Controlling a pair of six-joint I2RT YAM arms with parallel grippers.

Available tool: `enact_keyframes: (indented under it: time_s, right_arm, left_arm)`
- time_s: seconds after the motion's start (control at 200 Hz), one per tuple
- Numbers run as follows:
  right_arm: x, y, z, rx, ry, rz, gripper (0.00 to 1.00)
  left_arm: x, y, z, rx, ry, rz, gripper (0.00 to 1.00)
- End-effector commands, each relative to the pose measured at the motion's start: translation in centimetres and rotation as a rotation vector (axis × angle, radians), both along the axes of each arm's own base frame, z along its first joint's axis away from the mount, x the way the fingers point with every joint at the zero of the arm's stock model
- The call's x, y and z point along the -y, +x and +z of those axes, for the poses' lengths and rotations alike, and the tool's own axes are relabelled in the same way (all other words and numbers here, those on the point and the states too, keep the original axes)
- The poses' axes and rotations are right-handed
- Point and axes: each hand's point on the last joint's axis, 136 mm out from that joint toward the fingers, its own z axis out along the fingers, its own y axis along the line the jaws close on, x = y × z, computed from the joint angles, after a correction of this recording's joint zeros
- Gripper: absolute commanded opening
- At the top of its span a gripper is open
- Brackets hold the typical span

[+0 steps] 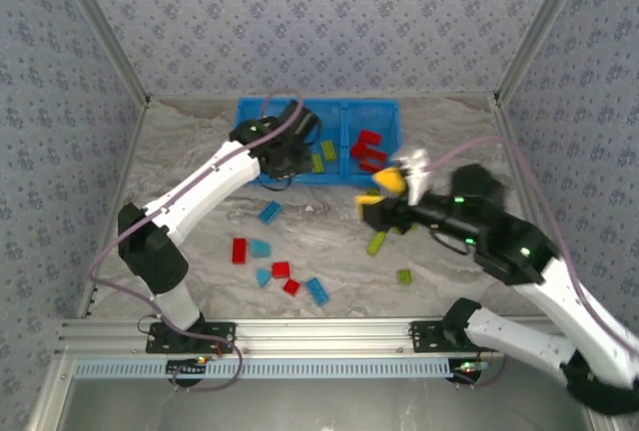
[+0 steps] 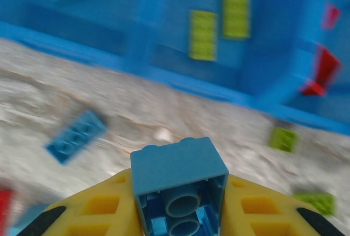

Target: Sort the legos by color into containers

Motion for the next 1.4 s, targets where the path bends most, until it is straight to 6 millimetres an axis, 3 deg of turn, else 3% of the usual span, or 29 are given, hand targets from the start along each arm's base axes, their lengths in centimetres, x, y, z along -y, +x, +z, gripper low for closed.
enact_keyframes:
  time_s: [0.0,0.145,0.26,0.365,0.535,0.719,0.904,1.054,1.149,1.394]
  right_arm:
    - [-3.8,2.0,2.6,0.148,0.006,-0.04,0.71]
    - [-10.7,2.9,1.5,0.214,0.003,-0.015,0.7]
    - [-14.8,4.5,1.1,0.263,0.015,-0.079,0.71]
    - [-17.5,6.8,-0.1,0.29,-0.013,-0.166,0.72]
    - [-20.4,10.3,-3.2,0.253,-0.079,-0.249,0.73]
    - [-21.6,11.6,-4.5,0.225,-0.09,-0.263,0.75]
    - [-21.8,12.7,-6.1,0.186,-0.125,-0.307,0.77]
    - [-21.3,14.1,-6.9,0.145,-0.146,-0.395,0.78]
    - [-21.5,14.4,-6.9,0.143,-0.148,-0.404,0.78]
    - [-21.6,14.3,-7.4,0.121,-0.166,-0.399,0.78]
  left_arm:
    - [-3.1,2.0,0.5,0.041,0.034,-0.029,0.28]
    - [-6.1,5.7,0.1,0.068,0.064,-0.034,0.28]
    - [-8.0,8.7,-1.2,0.055,0.073,-0.015,0.27]
    - [-8.6,11.6,-2.1,0.062,0.056,-0.025,0.27]
    - [-7.6,16.0,-4.1,0.065,0.035,-0.084,0.28]
    - [-8.2,19.8,-6.2,0.059,0.013,-0.068,0.28]
    - [-7.6,21.7,-8.0,0.03,-0.001,-0.105,0.29]
    - [-7.6,22.1,-9.9,-0.009,-0.011,-0.108,0.32]
    - [-7.6,22.4,-10.5,-0.017,-0.02,-0.109,0.41]
    - [-7.8,22.1,-9.3,-0.015,-0.014,-0.13,0.56]
